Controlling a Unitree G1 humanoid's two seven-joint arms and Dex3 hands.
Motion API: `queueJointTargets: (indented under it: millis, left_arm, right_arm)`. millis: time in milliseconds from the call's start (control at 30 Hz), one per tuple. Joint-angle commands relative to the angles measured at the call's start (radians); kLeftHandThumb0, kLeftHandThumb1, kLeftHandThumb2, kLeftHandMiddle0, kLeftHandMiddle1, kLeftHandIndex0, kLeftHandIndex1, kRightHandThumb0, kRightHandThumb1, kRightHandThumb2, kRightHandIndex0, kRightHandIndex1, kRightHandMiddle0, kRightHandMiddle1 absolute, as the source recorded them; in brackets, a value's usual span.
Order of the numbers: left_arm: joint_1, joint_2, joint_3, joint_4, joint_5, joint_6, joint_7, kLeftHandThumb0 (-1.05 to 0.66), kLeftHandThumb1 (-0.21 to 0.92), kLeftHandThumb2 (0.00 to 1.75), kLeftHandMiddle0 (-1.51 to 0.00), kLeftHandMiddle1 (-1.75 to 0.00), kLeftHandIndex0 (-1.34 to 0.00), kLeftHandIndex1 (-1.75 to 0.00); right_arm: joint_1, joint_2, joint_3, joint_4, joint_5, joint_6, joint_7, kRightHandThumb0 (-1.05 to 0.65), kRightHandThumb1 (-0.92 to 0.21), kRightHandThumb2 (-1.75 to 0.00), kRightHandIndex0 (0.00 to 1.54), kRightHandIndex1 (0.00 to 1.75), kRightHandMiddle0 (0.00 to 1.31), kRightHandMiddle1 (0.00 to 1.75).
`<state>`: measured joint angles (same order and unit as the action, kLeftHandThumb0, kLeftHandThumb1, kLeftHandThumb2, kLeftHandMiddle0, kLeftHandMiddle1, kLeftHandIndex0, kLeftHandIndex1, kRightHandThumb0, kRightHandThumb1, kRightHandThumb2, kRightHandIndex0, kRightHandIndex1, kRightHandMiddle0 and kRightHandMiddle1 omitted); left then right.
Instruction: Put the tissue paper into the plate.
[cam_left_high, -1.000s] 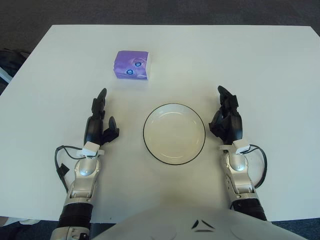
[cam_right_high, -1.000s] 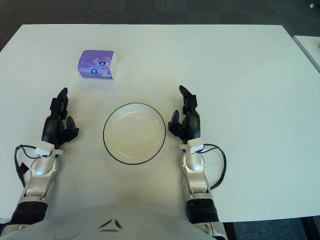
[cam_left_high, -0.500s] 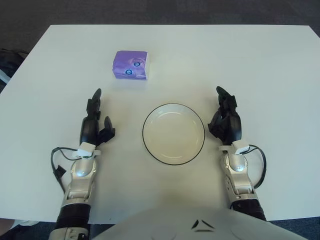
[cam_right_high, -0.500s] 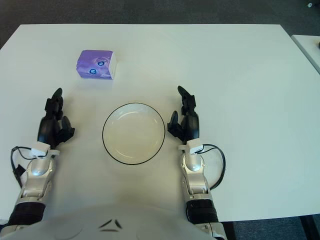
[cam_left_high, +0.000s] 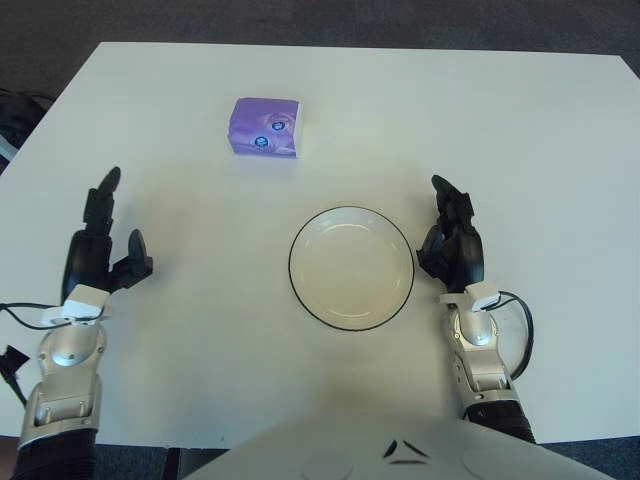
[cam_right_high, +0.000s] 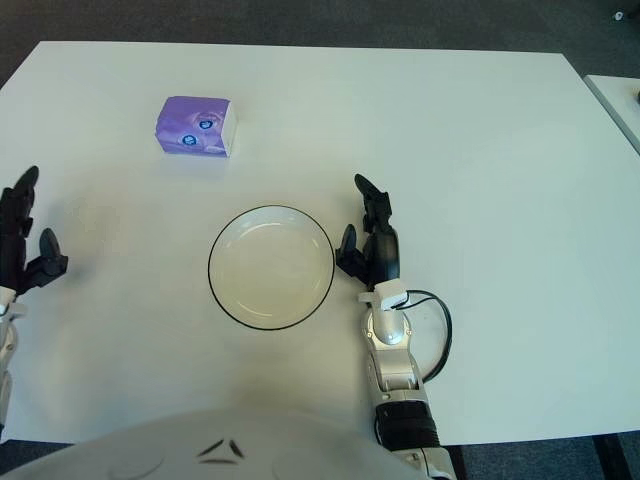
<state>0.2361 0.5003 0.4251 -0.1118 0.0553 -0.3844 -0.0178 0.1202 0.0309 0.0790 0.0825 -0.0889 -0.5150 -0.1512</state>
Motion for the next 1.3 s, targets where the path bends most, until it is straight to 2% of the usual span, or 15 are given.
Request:
queueJointTargets:
  millis: [0,67,100,200,300,333,400,533,633,700,800,933,1000,1067,1267]
  left_arm:
    - [-0.008,0.092,0.091,-0.096,-0.012,0.016,-0.052,-0.77,0.92,1.04,-0.07,0.00,0.00,-0.18]
    - [0.031,0.103,0.132,-0.096,-0.029,-0.016,-0.076,-0.76,0.92,1.04,-0.06,0.00,0.00,-0.21]
    - [0.075,0.107,0.181,-0.122,-0.065,-0.015,-0.104,-0.75,0.92,1.04,-0.06,0.00,0.00,-0.21]
    - [0.125,0.129,0.263,-0.141,-0.118,0.024,-0.158,-0.74,0.92,1.03,-0.10,-0.02,0.00,-0.30]
    - [-0.068,0.218,0.177,-0.168,-0.043,0.215,-0.146,-0.73,0.92,1.03,-0.13,-0.03,0.00,-0.38]
    - [-0.110,0.234,0.154,-0.171,-0.025,0.245,-0.141,-0.72,0.92,1.03,-0.14,-0.04,0.00,-0.40]
    - [-0.221,0.280,0.102,-0.107,0.013,0.240,-0.138,-0.71,0.92,1.02,-0.15,-0.04,0.00,-0.43]
    - [-0.202,0.327,0.130,0.001,0.004,0.185,-0.194,-0.69,0.92,1.02,-0.16,-0.04,0.00,-0.39]
    - [-0.228,0.389,0.148,0.062,0.028,0.162,-0.209,-0.67,0.92,1.02,-0.13,-0.02,0.00,-0.30]
    - [-0.240,0.406,0.150,0.079,0.041,0.155,-0.209,-0.66,0.92,1.02,-0.11,-0.01,0.00,-0.25]
    - [-0.345,0.469,0.099,0.131,0.128,0.179,-0.165,-0.66,0.92,0.99,-0.08,-0.01,0.00,-0.17]
    - [-0.426,0.470,0.045,0.134,0.204,0.203,-0.120,-0.67,0.92,0.94,-0.05,-0.01,0.00,-0.08]
    - [-0.597,0.470,-0.059,0.092,0.263,0.295,-0.131,-0.68,0.92,0.90,-0.05,-0.01,-0.01,-0.05]
    - [-0.732,0.477,-0.131,0.105,0.302,0.337,-0.147,-0.68,0.92,0.82,-0.04,-0.01,-0.01,-0.03]
    - [-0.971,0.491,-0.246,0.216,0.356,0.348,-0.214,-0.71,0.92,0.72,-0.01,0.00,0.00,0.00]
  right_arm:
    - [0.088,0.027,0.025,0.171,-0.028,0.033,-0.008,-0.60,-0.92,-0.91,0.25,0.01,0.00,0.62]
    - [0.086,0.028,0.027,0.175,-0.033,0.033,-0.010,-0.60,-0.92,-0.90,0.25,0.01,0.00,0.62]
    - [0.084,0.027,0.028,0.178,-0.035,0.033,-0.010,-0.60,-0.92,-0.90,0.25,0.01,0.00,0.62]
    - [0.079,0.027,0.030,0.186,-0.036,0.033,-0.008,-0.60,-0.92,-0.90,0.25,0.01,0.00,0.61]
    - [0.073,0.026,0.031,0.194,-0.033,0.036,-0.004,-0.60,-0.92,-0.90,0.25,0.01,0.00,0.61]
    - [0.071,0.026,0.031,0.197,-0.032,0.036,-0.004,-0.60,-0.92,-0.90,0.25,0.01,0.00,0.61]
    - [0.066,0.025,0.031,0.204,-0.032,0.039,-0.005,-0.60,-0.92,-0.90,0.25,0.01,0.00,0.60]
    - [0.055,0.022,0.031,0.221,-0.035,0.043,-0.007,-0.61,-0.92,-0.90,0.25,0.01,0.00,0.58]
    - [0.043,0.018,0.030,0.238,-0.039,0.043,-0.007,-0.62,-0.92,-0.90,0.24,0.01,0.00,0.56]
    - [0.042,0.017,0.030,0.241,-0.040,0.041,-0.008,-0.62,-0.92,-0.90,0.24,0.01,0.00,0.56]
    - [0.031,0.013,0.028,0.256,-0.037,0.039,-0.004,-0.63,-0.92,-0.91,0.23,0.00,0.00,0.55]
    - [0.024,0.009,0.028,0.263,-0.033,0.041,0.000,-0.64,-0.92,-0.91,0.23,0.00,0.00,0.54]
    - [0.020,0.006,0.027,0.265,-0.028,0.049,0.007,-0.64,-0.92,-0.92,0.22,0.00,0.00,0.54]
    - [0.017,0.003,0.026,0.265,-0.026,0.057,0.011,-0.65,-0.92,-0.92,0.21,0.00,0.00,0.53]
    - [0.007,-0.002,0.024,0.269,-0.025,0.079,0.014,-0.66,-0.92,-0.92,0.21,0.00,0.00,0.52]
